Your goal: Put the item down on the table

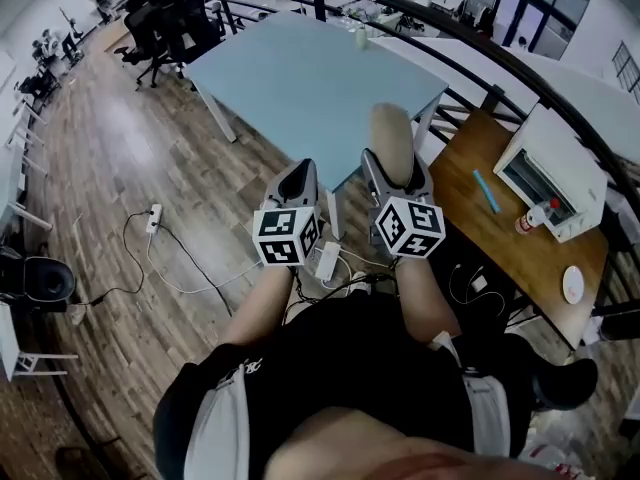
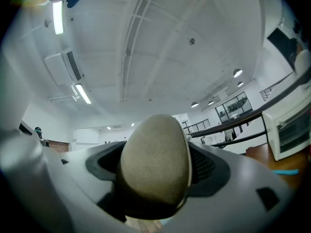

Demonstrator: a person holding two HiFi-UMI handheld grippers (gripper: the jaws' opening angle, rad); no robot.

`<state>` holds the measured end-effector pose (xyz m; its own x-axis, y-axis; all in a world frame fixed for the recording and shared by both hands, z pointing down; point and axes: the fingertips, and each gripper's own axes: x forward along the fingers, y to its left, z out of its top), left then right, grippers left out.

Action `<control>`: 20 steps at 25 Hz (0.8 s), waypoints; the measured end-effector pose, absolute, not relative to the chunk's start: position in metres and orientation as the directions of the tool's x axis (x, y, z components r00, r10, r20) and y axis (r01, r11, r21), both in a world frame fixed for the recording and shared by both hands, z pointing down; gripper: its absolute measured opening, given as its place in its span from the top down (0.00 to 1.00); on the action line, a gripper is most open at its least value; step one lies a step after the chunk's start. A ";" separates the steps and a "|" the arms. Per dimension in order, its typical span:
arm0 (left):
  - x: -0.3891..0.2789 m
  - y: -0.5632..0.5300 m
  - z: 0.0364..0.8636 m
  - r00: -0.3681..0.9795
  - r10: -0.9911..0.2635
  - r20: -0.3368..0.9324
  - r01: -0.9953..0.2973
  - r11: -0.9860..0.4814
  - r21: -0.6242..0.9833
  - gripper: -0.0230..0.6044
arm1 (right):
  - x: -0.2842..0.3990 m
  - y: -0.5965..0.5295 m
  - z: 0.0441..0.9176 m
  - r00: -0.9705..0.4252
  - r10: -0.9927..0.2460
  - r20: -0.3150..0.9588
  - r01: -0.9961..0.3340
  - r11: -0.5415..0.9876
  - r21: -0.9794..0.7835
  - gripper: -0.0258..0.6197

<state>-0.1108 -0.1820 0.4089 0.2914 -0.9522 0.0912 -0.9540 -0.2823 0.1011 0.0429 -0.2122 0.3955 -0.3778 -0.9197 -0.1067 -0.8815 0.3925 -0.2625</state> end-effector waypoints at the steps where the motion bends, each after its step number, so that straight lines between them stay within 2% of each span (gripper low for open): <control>1: -0.109 -0.193 0.408 0.287 -0.953 0.094 -0.955 -0.278 0.102 0.95 | 0.044 -0.224 0.394 -0.384 -0.917 -0.106 -0.879 0.398 -0.262 0.35; 20: -0.078 -0.352 0.418 0.232 -0.961 0.147 -0.970 -0.218 0.106 0.95 | 0.062 -0.402 0.421 -0.454 -0.891 -0.020 -0.856 0.442 -0.267 0.35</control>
